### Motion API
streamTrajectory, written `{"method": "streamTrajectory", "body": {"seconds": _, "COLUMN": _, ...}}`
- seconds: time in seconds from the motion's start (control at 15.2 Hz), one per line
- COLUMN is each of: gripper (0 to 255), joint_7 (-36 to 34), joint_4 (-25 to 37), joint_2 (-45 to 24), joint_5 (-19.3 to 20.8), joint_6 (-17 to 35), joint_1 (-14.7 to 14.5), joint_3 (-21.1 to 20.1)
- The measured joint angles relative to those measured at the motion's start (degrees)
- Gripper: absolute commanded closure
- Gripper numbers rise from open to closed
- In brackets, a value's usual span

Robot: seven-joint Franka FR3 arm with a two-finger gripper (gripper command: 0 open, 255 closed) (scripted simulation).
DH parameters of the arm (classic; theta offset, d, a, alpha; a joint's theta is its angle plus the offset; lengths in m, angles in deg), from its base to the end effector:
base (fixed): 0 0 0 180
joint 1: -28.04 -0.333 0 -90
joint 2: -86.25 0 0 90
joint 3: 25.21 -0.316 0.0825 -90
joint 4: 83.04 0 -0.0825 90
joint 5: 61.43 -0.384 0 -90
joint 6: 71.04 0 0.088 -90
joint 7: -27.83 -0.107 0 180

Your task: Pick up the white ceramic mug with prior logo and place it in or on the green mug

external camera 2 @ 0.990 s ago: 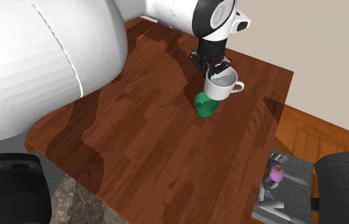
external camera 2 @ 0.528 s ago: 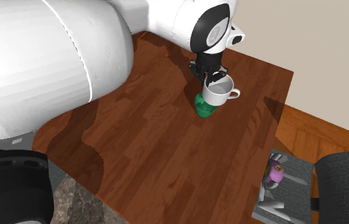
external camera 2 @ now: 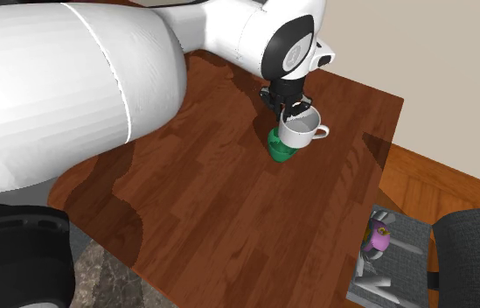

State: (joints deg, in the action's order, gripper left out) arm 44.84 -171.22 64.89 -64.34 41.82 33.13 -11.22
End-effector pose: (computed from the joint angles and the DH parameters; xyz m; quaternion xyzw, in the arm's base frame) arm 0.6450 -0.1971 0.4510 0.9990 -0.0175 0.0266 0.0298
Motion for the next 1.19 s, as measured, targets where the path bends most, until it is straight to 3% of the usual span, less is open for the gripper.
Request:
{"method": "streamTrajectory", "body": {"seconds": 0.07, "gripper": 0, "joint_7": -0.01, "joint_4": 0.02, "joint_2": -0.02, "joint_5": 0.00, "joint_6": -0.01, "joint_1": 0.00, "joint_3": 0.00}}
{"method": "streamTrajectory", "body": {"seconds": 0.46, "gripper": 0, "joint_7": -0.01, "joint_4": -0.01, "joint_2": -0.09, "joint_5": -0.03, "joint_6": -0.04, "joint_1": -0.02, "joint_3": -0.03}}
{"method": "streamTrajectory", "body": {"seconds": 0.79, "gripper": 0, "joint_7": -0.23, "joint_4": 5.12, "joint_2": 0.85, "joint_5": 0.24, "joint_6": -5.99, "joint_1": -0.05, "joint_3": 0.07}}
{"method": "streamTrajectory", "body": {"seconds": 1.19, "gripper": 0, "joint_7": -0.28, "joint_4": 5.29, "joint_2": 1.27, "joint_5": 0.35, "joint_6": -6.66, "joint_1": -0.11, "joint_3": 0.10}}
